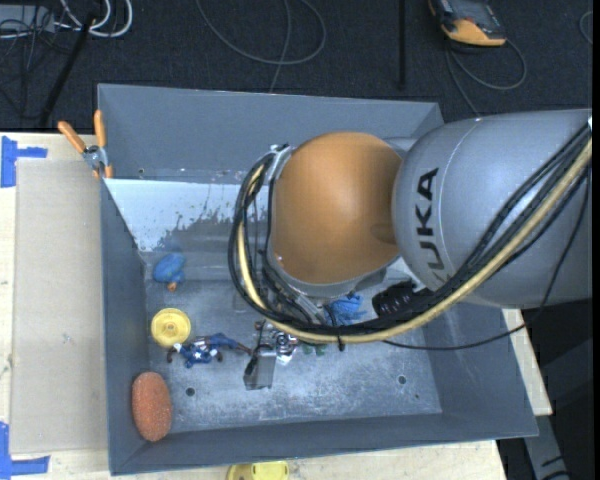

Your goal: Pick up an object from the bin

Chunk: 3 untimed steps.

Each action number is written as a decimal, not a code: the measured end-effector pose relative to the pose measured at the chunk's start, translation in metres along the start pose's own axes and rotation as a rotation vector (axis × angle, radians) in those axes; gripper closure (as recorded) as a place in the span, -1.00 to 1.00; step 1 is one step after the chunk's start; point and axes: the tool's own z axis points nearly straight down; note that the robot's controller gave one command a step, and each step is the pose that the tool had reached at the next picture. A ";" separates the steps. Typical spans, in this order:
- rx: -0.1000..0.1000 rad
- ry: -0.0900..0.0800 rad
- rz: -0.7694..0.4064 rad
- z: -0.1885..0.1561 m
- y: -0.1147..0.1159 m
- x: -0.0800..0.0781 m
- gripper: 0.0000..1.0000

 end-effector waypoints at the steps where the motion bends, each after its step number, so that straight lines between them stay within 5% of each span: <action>1: -0.001 -0.007 0.005 -0.005 -0.001 -0.002 -1.00; 2: -0.005 -0.015 0.074 0.016 -0.009 -0.007 -1.00; 3: -0.003 -0.012 0.140 0.085 -0.017 -0.018 -1.00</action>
Offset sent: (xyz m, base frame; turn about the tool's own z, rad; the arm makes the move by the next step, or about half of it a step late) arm 0.0156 -0.0370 -0.0808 0.2622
